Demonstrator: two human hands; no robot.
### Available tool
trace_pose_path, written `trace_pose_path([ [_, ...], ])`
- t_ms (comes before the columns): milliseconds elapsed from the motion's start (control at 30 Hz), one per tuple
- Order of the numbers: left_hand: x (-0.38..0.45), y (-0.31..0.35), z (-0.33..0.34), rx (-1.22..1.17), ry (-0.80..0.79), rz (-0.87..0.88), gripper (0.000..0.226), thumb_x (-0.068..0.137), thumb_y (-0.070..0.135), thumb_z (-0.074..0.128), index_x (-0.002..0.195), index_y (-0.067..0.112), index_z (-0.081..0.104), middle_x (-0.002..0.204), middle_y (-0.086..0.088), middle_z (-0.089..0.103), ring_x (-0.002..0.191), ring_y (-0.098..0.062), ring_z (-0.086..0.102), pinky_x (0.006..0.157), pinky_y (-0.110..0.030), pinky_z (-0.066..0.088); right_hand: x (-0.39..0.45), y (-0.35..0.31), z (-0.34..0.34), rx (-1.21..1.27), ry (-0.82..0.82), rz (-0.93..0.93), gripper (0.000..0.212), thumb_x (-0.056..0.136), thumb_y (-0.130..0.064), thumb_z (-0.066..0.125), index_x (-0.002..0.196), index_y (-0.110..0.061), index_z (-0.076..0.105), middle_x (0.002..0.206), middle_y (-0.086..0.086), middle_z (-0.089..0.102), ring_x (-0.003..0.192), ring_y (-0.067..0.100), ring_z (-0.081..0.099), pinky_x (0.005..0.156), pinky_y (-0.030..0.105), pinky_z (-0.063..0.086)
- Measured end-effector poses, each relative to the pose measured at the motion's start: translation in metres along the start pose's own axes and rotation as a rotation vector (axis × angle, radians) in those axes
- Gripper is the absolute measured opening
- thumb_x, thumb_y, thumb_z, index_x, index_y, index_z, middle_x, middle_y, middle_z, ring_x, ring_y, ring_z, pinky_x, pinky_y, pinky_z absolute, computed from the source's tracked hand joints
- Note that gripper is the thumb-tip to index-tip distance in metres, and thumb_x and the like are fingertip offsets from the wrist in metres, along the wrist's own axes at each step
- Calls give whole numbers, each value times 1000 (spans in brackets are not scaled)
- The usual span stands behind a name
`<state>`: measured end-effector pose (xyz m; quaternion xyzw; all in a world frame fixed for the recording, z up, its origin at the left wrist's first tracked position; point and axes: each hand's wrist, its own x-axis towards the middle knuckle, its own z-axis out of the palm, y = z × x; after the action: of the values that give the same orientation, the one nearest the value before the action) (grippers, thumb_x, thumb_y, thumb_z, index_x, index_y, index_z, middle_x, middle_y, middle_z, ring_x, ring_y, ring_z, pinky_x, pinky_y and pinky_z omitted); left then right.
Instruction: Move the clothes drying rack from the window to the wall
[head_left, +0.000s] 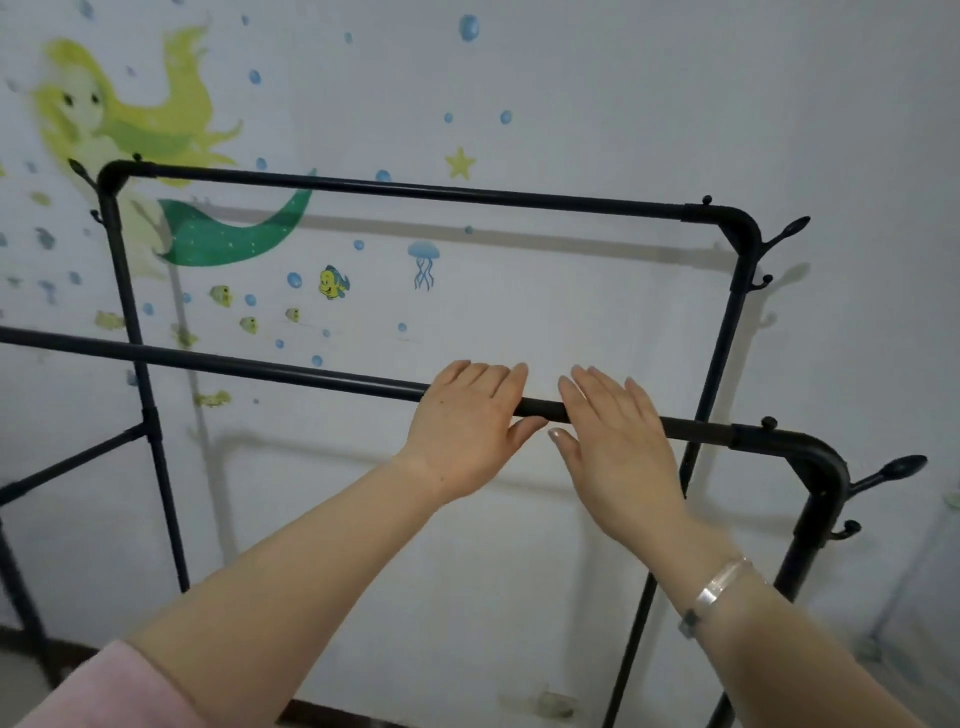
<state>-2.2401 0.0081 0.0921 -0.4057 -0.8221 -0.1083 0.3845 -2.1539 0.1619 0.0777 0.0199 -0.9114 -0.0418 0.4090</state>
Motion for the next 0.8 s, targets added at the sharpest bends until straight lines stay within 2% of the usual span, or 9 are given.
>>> trace_pose_path([
  [167, -42, -66, -17, 84, -10, -222, 64, 91, 55, 39, 125, 3, 54, 118, -12, 65, 109, -31, 58, 99, -44, 37, 31, -45, 11, 95, -61, -69, 39, 95, -25, 57, 127, -4, 55, 128, 15, 60, 119, 34, 53, 102, 41, 31],
  [233, -53, -87, -22, 100, -31, -290, 66, 90, 56, 35, 126, 4, 53, 123, -11, 63, 113, -30, 55, 103, -45, 35, 40, -58, 17, 52, -80, -47, 33, 98, -34, 47, 122, -13, 57, 108, 4, 66, 96, 28, 58, 79, 36, 34],
  [300, -54, -95, -23, 84, -44, -320, 69, 89, 59, 31, 125, 4, 53, 123, -11, 63, 114, -30, 55, 105, -45, 34, 43, -63, 21, -16, -78, 5, 29, 99, -40, 39, 107, -19, 57, 83, -3, 58, 72, 22, 45, 63, 34, 22],
  [367, -51, -93, -21, 73, -35, -324, 71, 87, 60, 30, 124, 5, 54, 123, -10, 63, 114, -30, 55, 104, -43, 33, 43, -62, 25, -30, -65, 66, 28, 99, -42, 39, 98, -20, 56, 73, -6, 48, 67, 20, 37, 62, 33, 17],
  [433, -49, -89, -17, 58, -10, -320, 71, 87, 59, 29, 125, 4, 54, 125, -11, 62, 115, -30, 54, 105, -43, 32, 42, -61, 26, -54, -67, 101, 27, 98, -43, 39, 98, -21, 56, 73, -6, 49, 68, 20, 36, 63, 33, 17],
  [567, -53, -87, -12, 58, 8, -332, 75, 88, 59, 26, 135, 4, 44, 139, -14, 51, 129, -30, 42, 113, -44, 22, 37, -63, 24, -70, -80, 99, 33, 99, -42, 39, 116, -18, 57, 90, 0, 62, 79, 24, 48, 67, 33, 21],
  [667, -54, -87, -10, 57, -22, -339, 76, 90, 59, 20, 145, 6, 28, 153, -11, 31, 141, -26, 23, 116, -40, 9, 29, -71, 25, -5, -54, 106, 48, 99, -35, 45, 136, -5, 45, 121, 14, 61, 110, 34, 52, 94, 39, 29],
  [733, -55, -90, -9, 51, -49, -329, 75, 92, 57, 19, 148, 7, 17, 157, -10, 18, 144, -23, 10, 116, -38, 3, 23, -78, 25, -51, -104, 137, 65, 100, -41, 38, 148, -1, 22, 150, 18, 36, 138, 33, 29, 113, 41, 12],
  [800, -57, -91, -10, 44, -80, -299, 74, 93, 55, 20, 149, 7, 7, 159, -11, 5, 145, -23, 0, 116, -38, -1, 20, -82, 25, -102, -152, 171, 75, 98, -53, 23, 150, -5, -2, 161, 14, 4, 147, 28, -1, 115, 39, -9],
])
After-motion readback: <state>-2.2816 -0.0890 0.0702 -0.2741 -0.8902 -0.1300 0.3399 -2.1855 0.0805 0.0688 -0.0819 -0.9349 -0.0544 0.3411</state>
